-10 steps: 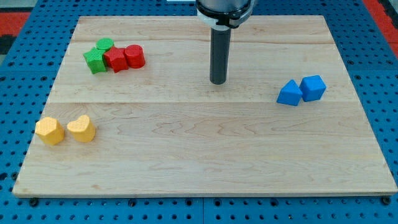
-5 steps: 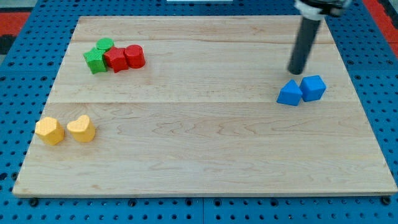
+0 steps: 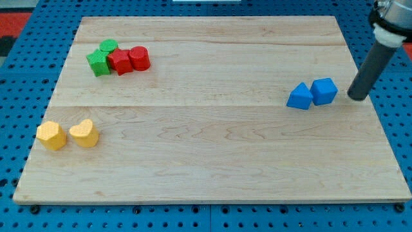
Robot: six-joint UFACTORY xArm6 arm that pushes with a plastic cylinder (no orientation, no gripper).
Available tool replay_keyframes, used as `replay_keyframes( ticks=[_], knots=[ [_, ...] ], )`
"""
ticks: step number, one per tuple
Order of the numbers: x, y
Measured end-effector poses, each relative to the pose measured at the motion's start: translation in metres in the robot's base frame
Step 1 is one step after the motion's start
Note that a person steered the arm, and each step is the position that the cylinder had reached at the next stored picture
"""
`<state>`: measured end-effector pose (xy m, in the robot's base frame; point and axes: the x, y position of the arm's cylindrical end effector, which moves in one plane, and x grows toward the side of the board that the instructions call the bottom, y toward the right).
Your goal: Move the blue cube along with the blue triangle above the yellow heart
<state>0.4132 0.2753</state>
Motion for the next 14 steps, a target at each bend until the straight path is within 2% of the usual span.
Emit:
replay_keyframes(
  ticks=[1,2,5,7,9,11,14],
  knots=[
    [-0.005,-0.024],
    [0.013,-0.082],
    [0.016,-0.115],
    [0.028,-0.167],
    [0.04,-0.236],
    [0.047,-0.361],
    [0.091,-0.454]
  ],
)
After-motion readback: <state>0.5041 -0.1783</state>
